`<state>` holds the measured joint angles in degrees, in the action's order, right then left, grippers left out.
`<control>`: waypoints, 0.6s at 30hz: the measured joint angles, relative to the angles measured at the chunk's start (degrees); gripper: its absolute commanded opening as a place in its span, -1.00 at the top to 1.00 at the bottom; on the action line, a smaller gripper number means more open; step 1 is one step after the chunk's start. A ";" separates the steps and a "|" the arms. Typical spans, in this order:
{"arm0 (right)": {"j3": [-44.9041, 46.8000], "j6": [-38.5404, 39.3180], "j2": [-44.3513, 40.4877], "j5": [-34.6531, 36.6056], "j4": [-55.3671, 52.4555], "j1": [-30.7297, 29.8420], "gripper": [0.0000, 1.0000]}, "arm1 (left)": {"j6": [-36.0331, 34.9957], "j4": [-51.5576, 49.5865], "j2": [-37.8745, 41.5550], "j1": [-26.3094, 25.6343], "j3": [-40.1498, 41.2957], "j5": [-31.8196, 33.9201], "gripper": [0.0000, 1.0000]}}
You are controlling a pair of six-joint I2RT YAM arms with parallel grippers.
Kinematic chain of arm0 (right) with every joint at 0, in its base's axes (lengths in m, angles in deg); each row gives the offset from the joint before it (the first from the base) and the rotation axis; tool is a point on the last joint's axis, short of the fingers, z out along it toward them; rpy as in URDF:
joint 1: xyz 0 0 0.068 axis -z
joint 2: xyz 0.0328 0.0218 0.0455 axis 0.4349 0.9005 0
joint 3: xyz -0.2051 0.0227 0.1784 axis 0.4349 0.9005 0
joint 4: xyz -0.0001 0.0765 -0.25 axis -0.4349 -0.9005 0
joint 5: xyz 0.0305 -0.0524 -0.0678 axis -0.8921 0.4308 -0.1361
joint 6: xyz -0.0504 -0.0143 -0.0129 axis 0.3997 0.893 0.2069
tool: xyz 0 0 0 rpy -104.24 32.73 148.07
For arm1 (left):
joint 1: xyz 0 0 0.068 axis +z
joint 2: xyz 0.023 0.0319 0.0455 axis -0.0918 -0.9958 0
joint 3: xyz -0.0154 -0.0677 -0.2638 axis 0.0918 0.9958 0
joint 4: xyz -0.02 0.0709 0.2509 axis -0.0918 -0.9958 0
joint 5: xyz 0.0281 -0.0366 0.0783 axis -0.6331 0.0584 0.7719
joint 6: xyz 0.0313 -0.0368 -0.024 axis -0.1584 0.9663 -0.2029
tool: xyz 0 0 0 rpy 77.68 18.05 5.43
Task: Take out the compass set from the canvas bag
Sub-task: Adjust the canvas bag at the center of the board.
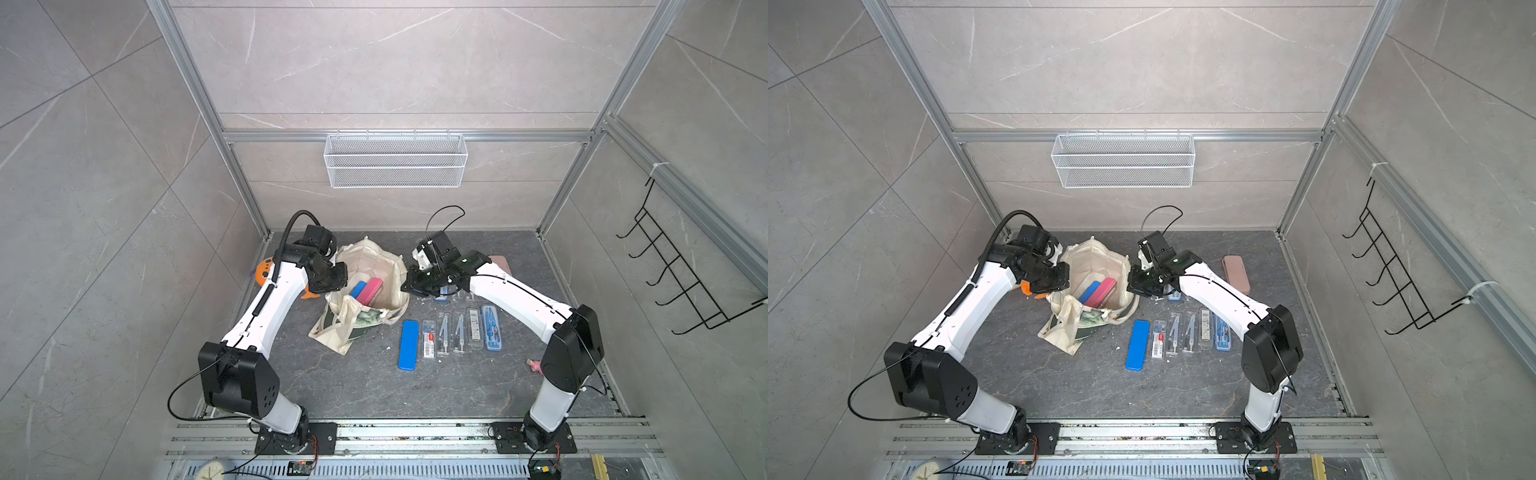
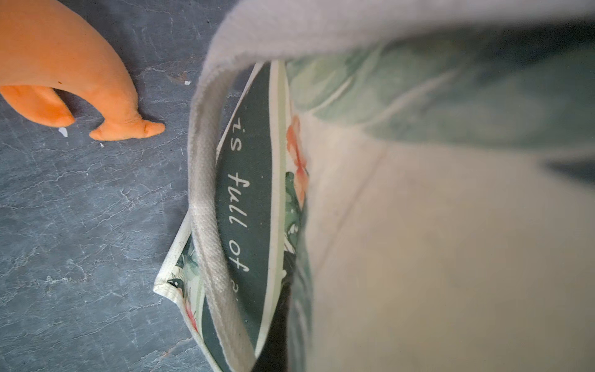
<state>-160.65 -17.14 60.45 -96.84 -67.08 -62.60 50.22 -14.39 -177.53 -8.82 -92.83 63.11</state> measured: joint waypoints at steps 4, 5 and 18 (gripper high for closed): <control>1.03 -0.87 -0.02 0.13 1.57 -0.70 0.76 | -0.50 -2.14 -2.84 -0.02 -5.31 -0.48 1.00; 1.64 -1.29 -0.02 0.26 2.14 -1.14 0.76 | -0.61 -2.38 -3.52 0.00 -6.49 -0.50 1.00; 10.97 -9.44 -0.35 2.45 12.24 -9.29 0.76 | -2.40 -2.69 -6.32 0.00 -12.33 -1.36 1.00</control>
<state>-149.68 -26.59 60.10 -94.39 -54.84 -71.89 47.82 -17.08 -183.84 -8.82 -105.16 61.76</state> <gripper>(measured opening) 0.120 0.056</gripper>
